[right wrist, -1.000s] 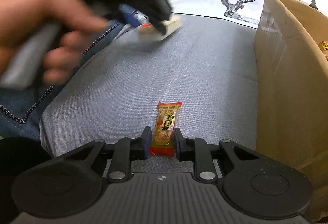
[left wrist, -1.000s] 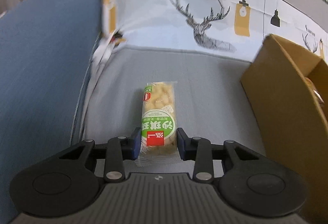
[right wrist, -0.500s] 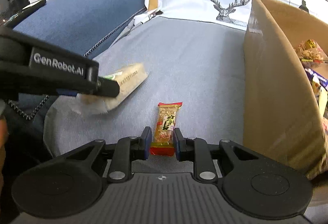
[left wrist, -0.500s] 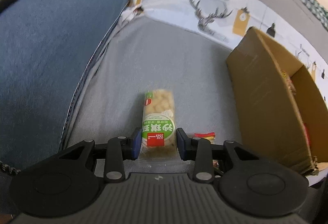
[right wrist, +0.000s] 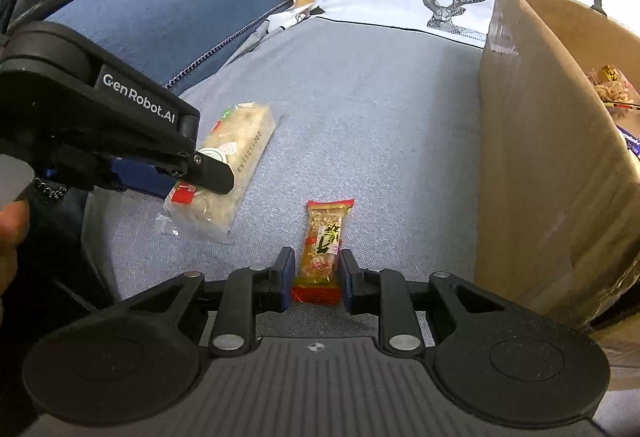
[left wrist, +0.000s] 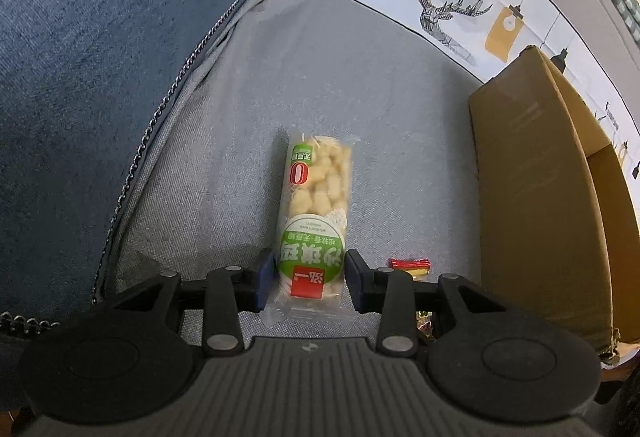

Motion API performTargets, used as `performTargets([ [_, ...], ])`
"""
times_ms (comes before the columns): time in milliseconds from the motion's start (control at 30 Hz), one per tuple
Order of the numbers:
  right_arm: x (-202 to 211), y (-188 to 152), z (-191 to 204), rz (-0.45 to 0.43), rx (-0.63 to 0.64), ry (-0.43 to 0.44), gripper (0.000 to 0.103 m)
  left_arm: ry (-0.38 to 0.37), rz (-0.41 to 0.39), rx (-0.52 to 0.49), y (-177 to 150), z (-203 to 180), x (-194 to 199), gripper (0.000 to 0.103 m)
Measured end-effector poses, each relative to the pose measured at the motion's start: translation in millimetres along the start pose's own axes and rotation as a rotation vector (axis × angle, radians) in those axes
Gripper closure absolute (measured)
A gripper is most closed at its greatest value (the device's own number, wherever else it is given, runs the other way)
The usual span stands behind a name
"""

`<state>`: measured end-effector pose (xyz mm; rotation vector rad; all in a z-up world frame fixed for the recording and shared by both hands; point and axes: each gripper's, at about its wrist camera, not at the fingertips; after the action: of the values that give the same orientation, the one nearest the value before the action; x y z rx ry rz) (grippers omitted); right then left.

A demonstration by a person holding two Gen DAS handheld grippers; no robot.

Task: Organize snacks
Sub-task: 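Hold the candy in the right tool while the left tool holds the cracker bar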

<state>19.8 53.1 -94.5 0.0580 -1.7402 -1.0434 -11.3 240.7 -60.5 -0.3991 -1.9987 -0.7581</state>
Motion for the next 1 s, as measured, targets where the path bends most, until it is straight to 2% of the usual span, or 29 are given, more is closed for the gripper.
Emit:
performTargets([
  [367,0,-2,5,-0.014,0.021,-0.017,0.077,0.025,0.008,-0.020,3,-8,-10,0.059],
  [733,3,-1,2,-0.023,0.004,-0.025,0.083,0.034,0.007,-0.030,2,-10,-10,0.059],
  [1000,11,2,1,-0.068,-0.007,-0.033,0.083,0.032,-0.006,-0.059,0,-15,-8,0.061],
])
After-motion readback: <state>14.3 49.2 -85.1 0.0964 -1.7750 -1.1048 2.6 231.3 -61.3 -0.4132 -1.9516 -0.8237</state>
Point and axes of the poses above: each gripper's, at about its wrist camera, not at the fingertips, and x roughly against the way its jaws point, z to its left, y to its top, and after that the axes turned 11 degrees about x, right-handed
